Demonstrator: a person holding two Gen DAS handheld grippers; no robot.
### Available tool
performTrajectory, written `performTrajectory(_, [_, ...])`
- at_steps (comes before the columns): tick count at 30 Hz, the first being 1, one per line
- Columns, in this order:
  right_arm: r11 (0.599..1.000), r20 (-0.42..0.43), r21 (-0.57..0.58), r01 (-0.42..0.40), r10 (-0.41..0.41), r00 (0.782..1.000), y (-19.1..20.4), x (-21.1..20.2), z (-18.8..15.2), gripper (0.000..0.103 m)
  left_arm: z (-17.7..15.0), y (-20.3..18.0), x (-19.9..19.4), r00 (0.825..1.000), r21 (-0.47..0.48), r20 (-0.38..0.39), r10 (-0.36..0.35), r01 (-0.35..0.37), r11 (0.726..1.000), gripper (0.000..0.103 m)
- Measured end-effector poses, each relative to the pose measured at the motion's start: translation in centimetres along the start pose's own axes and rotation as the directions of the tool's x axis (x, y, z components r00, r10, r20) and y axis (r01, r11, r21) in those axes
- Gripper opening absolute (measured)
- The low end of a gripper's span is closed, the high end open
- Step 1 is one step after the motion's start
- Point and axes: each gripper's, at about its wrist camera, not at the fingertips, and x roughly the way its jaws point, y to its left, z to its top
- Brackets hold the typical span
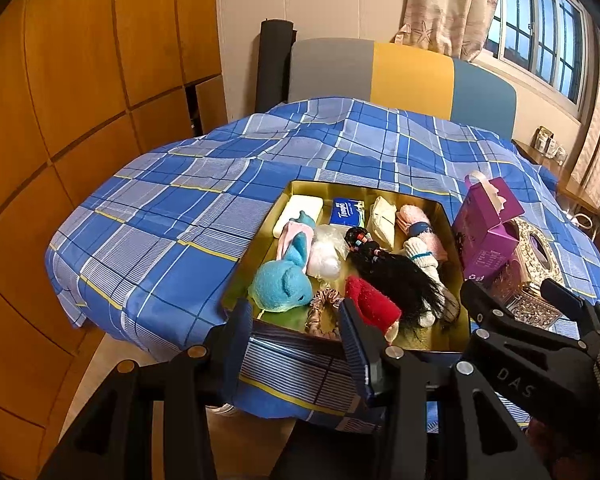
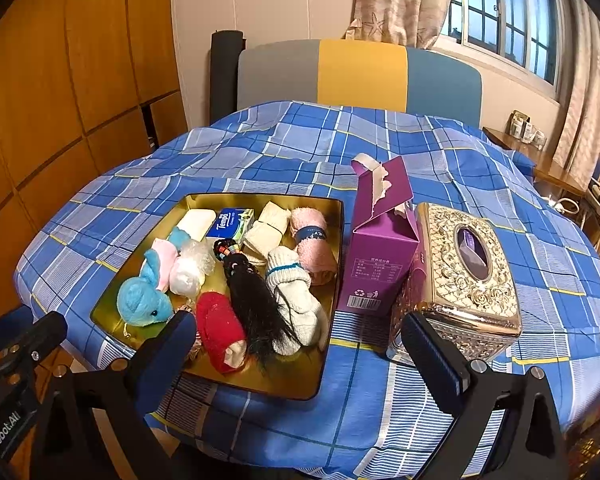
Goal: Organize soft objects
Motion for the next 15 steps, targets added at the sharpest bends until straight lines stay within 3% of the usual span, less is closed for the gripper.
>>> performTrajectory(15, [1.000, -0.009, 0.004, -0.003, 0.003, 1.000, -0.08, 0.26, -0.05, 0.103, -0.11, -0.01, 0.29, 1.000, 0.002, 0.004, 0.026, -0.026, 1.000, 0.043])
